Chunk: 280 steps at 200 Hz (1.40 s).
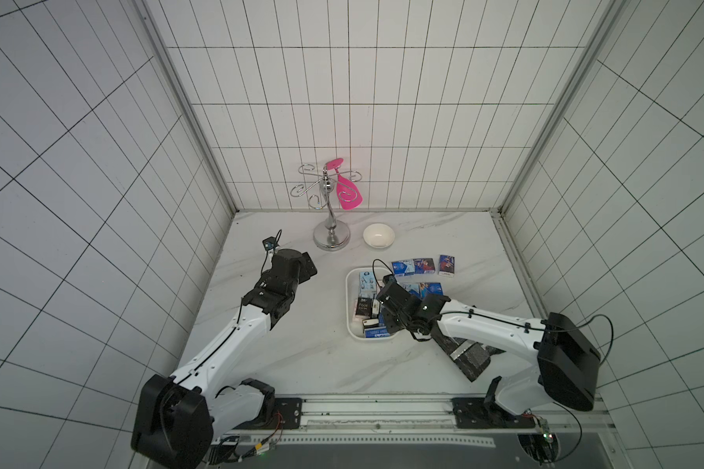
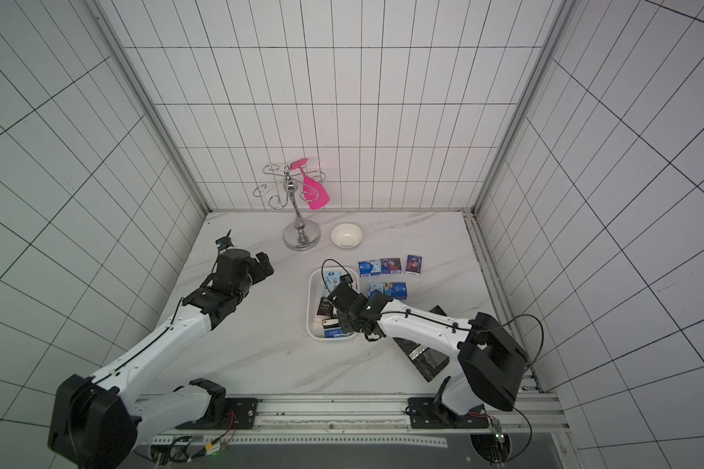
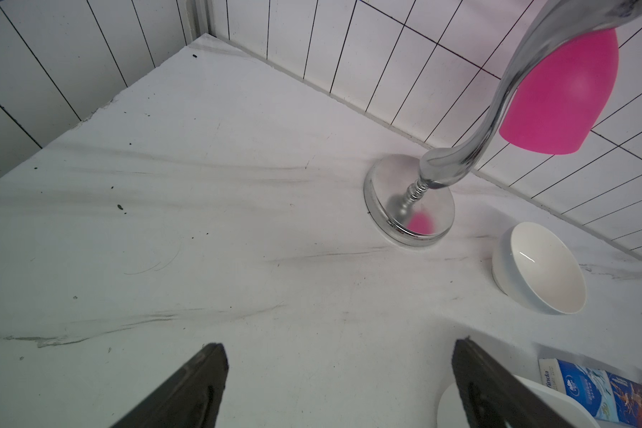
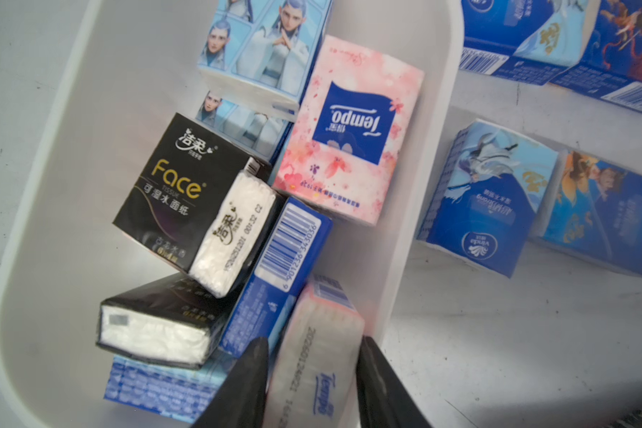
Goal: Take the pocket tissues out of the storage box
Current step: Pick up the pocket tissues from the storage box, then place the pocket tissues at the center of the board.
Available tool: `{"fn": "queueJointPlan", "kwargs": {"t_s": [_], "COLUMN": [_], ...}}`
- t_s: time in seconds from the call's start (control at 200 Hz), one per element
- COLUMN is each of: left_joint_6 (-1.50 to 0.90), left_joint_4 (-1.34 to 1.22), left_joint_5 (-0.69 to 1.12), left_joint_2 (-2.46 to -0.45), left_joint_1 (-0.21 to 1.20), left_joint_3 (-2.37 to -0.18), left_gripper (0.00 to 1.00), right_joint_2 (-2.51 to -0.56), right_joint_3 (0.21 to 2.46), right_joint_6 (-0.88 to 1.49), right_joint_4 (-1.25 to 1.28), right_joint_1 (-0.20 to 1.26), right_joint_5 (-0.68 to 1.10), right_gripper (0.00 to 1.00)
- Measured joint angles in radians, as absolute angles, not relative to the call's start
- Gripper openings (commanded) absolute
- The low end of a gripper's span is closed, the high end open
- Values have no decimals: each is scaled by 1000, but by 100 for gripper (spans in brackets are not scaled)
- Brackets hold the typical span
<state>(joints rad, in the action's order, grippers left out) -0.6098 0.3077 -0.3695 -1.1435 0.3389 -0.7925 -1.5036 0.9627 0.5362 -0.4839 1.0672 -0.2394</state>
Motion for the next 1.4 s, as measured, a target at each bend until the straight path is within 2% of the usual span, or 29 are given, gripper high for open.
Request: {"fn": "queueJointPlan", "kwargs": {"t_s": [0.07,0.175,0.46,0.625,0.765,1.025,1.21,1.399], "left_joint_6": [-610,-610,-612,-612,-612,-612,-613,-613], "left_joint_4": [308,308,308,308,308,308,307,305], "left_joint_5": [-369,-369,-369,-369,-369,-369,-365,-361], "left_joint_2": [-1142,-1141,-1141,-1141,-1141,-1141,-1144,-1150], "left_joint_1": [339,339,339,339,339,339,339,339], "left_joint_3": [-793,-793,-793,-793,-793,-793,-793,-793], "left_gripper": [98,98,98,98,98,98,98,98], "right_joint_2": [-1507,-1509,-1449,-1389,-1359,-1359,-1446,-1539], "right_joint_3": [963,963,970,1045,1095,1100,1098,1098], "right_joint_6": [536,536,514,459,403,327,290,263], "right_joint_4": [-483,-481,-511,-554,-553,-577,-577,-567], "right_joint_1": [1067,1067,1067,1044,945,659,489,397], "right_joint_5": [-239,-238,-260,-305,-337,-415,-461,-483], "right_gripper": [31,27,26,26,25,24,24,24]}}
